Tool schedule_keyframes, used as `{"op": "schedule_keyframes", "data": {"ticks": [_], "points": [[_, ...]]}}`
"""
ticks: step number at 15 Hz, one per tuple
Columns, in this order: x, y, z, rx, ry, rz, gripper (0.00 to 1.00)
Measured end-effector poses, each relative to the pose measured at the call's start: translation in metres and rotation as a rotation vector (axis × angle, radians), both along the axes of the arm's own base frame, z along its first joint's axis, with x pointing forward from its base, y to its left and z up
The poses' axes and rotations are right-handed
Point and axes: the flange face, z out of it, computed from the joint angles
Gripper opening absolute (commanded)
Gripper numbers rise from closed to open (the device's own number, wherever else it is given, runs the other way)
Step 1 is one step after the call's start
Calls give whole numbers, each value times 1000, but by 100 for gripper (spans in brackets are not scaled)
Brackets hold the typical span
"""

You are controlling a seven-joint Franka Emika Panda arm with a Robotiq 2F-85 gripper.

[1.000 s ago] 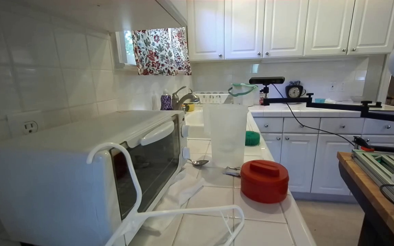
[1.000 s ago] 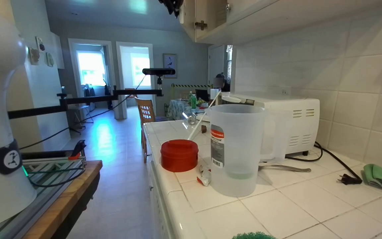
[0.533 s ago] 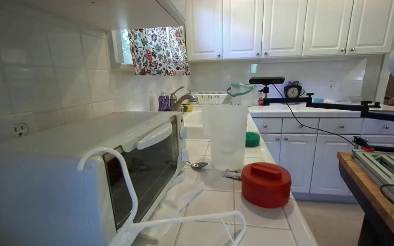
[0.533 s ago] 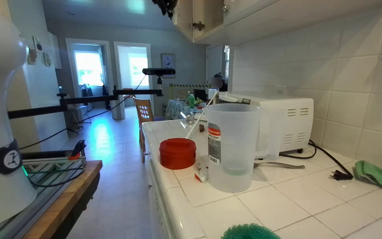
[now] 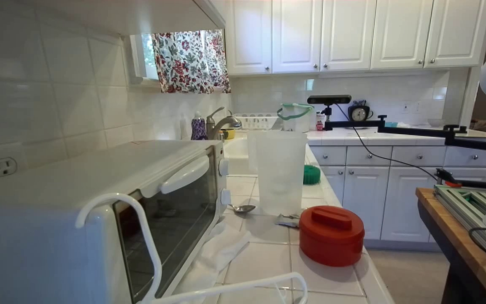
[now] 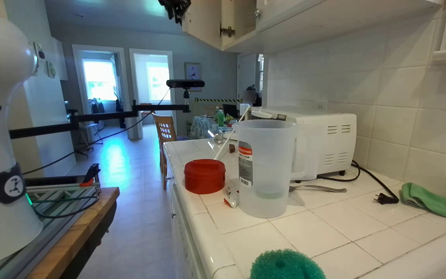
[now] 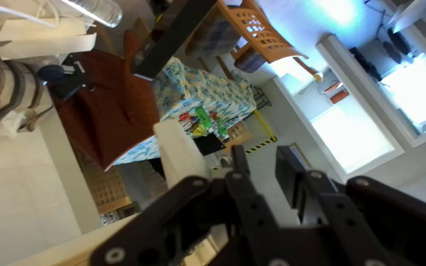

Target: Open the left door of the cabinet above the toaster oven.

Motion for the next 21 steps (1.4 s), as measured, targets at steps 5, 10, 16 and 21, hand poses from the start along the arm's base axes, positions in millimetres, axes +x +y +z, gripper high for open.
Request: {"op": "schedule_keyframes", "data": {"ticks": [5, 10, 16, 21], "points": [[-22, 27, -8, -4, 61, 129, 7], [-25, 35, -10, 8, 91, 194, 7], [-29, 44, -12, 20, 111, 250, 7], [-35, 55, -12, 11, 117, 284, 7]]}}
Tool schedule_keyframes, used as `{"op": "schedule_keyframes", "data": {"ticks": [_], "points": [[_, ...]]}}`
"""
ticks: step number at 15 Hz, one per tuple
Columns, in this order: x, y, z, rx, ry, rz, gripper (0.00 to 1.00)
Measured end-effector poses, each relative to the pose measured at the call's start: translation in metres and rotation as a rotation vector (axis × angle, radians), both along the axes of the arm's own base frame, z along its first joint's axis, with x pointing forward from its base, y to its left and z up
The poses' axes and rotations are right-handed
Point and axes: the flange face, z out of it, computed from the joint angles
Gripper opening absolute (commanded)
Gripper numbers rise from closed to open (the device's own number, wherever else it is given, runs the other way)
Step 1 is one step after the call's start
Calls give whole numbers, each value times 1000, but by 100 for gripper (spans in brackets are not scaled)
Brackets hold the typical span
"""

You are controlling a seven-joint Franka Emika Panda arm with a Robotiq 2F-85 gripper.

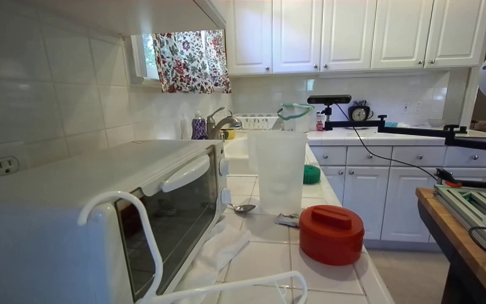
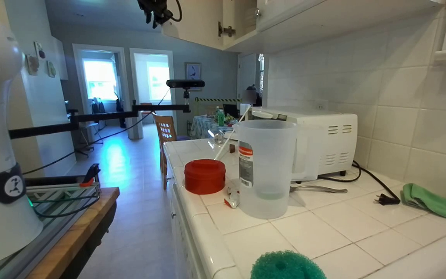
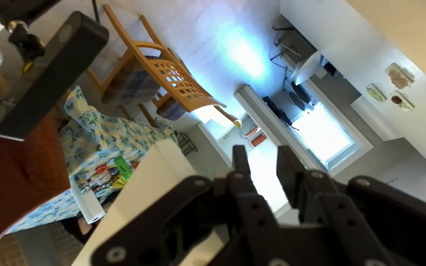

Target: Open the left door of the cabinet above the toaster oven.

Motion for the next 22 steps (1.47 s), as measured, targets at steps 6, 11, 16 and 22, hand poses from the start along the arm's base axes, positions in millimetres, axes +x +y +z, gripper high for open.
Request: {"op": "schedule_keyframes", "data": {"ticks": [6, 11, 16, 22], "points": [[3, -1, 2, -26, -12, 0, 49], [0, -4, 10, -43, -14, 8, 78], [-1, -8, 17, -58, -14, 12, 100], [4, -11, 14, -94, -24, -9, 100]]}}
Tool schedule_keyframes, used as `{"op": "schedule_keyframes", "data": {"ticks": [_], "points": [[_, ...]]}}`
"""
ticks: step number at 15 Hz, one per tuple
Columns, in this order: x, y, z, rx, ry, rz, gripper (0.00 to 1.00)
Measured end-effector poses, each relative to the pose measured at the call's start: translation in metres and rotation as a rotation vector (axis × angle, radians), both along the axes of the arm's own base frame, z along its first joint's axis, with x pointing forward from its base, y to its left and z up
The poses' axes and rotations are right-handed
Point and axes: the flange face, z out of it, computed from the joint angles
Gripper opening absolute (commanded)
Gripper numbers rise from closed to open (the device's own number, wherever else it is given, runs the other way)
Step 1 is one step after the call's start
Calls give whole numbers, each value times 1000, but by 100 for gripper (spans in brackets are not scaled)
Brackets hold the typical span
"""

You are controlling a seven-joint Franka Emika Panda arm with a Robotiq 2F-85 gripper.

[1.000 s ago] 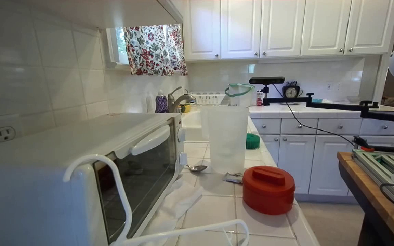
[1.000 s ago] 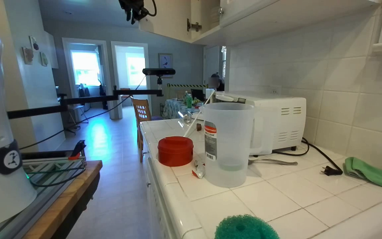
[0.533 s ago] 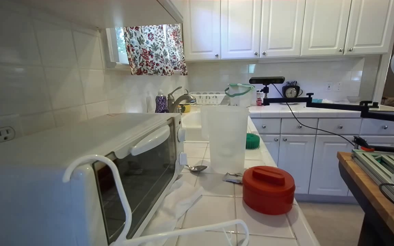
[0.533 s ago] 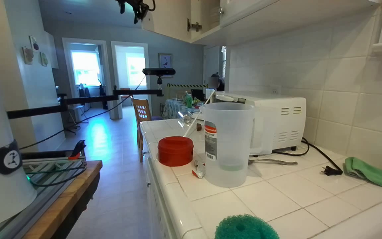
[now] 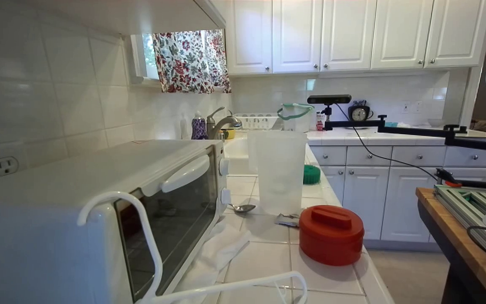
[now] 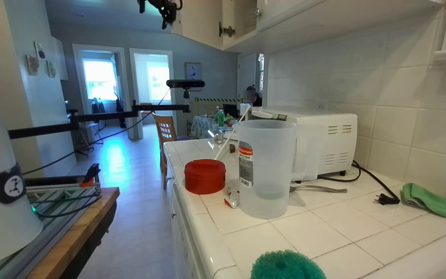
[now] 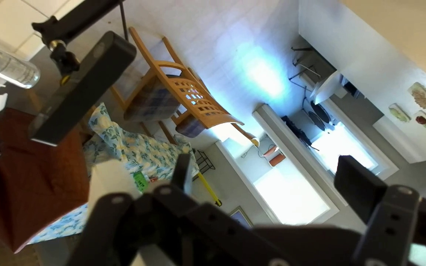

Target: Open the left door of the cabinet above the toaster oven.

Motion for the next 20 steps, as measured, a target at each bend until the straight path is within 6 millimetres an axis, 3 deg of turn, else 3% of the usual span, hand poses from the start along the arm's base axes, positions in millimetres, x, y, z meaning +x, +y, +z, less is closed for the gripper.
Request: {"op": "schedule_keyframes", "data": {"ticks": [20], "points": [[-10, 11, -5, -39, -24, 68, 100]]}}
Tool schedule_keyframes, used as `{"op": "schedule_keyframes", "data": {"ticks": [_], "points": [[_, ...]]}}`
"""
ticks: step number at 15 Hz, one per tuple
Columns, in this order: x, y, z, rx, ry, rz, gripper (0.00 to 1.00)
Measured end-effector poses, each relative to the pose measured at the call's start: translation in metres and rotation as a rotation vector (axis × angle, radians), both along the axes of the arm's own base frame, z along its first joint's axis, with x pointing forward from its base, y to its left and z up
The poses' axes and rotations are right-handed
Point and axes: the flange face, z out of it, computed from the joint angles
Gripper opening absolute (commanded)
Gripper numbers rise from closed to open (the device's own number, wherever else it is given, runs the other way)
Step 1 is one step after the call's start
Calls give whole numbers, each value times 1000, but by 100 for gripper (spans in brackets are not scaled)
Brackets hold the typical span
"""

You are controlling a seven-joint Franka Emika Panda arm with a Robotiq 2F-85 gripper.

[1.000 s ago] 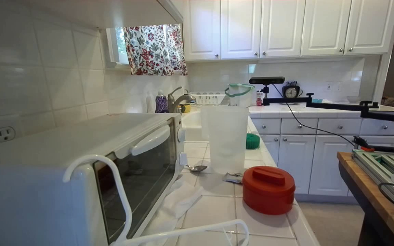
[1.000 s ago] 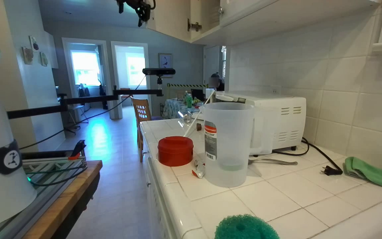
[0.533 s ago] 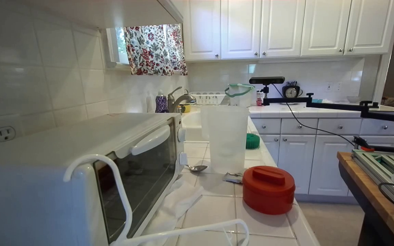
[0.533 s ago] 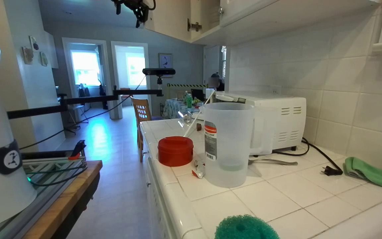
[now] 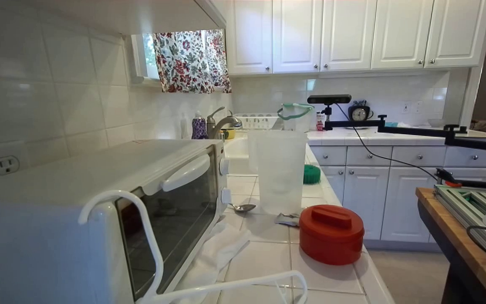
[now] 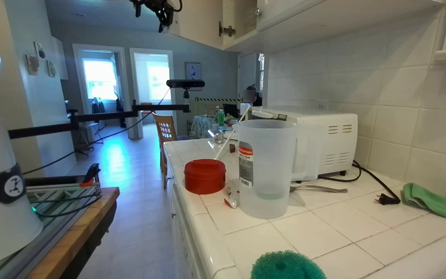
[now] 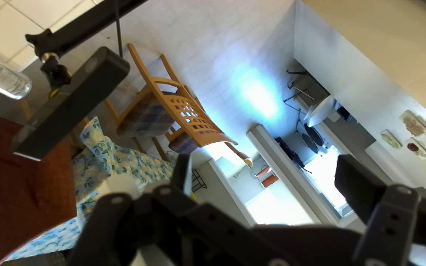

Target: Open the left door of the cabinet above the toaster oven.

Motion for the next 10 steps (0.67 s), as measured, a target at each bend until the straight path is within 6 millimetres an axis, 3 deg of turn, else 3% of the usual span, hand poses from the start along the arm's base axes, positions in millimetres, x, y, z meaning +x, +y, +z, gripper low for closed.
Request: {"op": "schedule_keyframes", "data": {"ticks": [6, 10], "points": [[-2, 0, 3, 3, 2, 8, 100], [-17, -3, 21, 10, -2, 56, 100]]}}
